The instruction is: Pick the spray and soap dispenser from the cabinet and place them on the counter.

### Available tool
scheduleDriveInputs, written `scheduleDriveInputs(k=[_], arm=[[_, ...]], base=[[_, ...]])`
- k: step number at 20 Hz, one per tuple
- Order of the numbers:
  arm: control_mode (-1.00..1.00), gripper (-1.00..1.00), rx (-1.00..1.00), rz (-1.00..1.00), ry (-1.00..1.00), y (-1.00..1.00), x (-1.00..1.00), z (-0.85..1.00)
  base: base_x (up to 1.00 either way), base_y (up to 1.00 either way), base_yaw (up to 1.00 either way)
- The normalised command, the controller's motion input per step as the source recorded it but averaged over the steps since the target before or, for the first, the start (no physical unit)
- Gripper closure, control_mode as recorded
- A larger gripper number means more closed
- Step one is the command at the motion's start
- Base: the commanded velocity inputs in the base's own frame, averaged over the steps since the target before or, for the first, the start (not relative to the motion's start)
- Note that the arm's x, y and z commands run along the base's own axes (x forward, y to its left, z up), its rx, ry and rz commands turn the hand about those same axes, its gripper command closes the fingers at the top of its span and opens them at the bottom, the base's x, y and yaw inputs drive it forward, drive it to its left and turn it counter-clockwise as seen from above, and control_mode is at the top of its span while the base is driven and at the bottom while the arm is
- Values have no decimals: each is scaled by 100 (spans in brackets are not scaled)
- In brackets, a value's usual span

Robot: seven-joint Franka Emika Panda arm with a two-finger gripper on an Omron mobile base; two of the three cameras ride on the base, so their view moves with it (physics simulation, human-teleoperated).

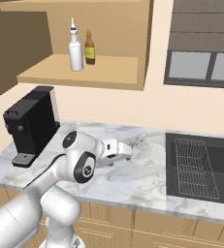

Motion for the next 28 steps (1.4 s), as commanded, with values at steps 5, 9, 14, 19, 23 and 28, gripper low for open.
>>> scheduleDriveInputs(k=[5, 9, 14, 19, 23, 28], arm=[[-100, -100, -14, -11, 0, 7, -8, 18], [-100, -100, -6, -16, 4, 14, -5, 3], [-100, -100, -3, -10, 12, 7, 8, 4], [-100, -100, 33, 5, 0, -12, 4, 3], [-100, -100, 40, 10, 0, -9, -5, 0], [-100, -100, 31, 5, -2, 2, -18, 4]], base=[[0, 0, 0], [0, 0, 0], [0, 0, 0], [0, 0, 0], [0, 0, 0], [0, 0, 0]])
